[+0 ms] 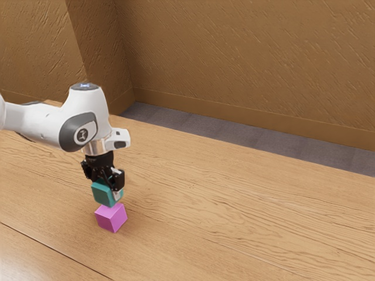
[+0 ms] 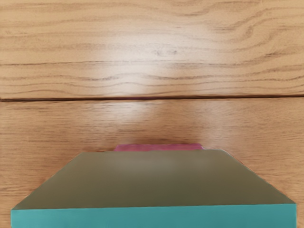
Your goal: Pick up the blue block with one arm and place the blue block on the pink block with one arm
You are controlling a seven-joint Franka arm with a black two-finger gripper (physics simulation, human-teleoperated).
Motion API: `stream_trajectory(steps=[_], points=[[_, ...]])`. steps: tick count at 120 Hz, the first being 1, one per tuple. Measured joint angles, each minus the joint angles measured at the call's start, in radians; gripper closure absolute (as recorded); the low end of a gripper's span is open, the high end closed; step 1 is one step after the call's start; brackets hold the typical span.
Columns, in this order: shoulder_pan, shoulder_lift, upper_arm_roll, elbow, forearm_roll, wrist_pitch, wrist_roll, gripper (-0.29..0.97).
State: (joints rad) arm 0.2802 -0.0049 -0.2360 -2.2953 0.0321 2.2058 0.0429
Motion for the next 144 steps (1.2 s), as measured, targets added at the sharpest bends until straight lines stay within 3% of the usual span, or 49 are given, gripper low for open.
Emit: stream_trajectory(steps=[47,96,121,144], points=[[0.007,-0.051,0.001,-0.074,0.001,-0.007,-0.023,0.32],[-0.015,-0.037,0.001,-0.062,-0.005,0.010,-0.033,0.32],[-0.001,-0.024,0.001,-0.061,-0.008,0.038,-0.024,0.14],[-0.002,-0.072,0.001,-0.061,-0.009,0.032,-0.016,0.06]])
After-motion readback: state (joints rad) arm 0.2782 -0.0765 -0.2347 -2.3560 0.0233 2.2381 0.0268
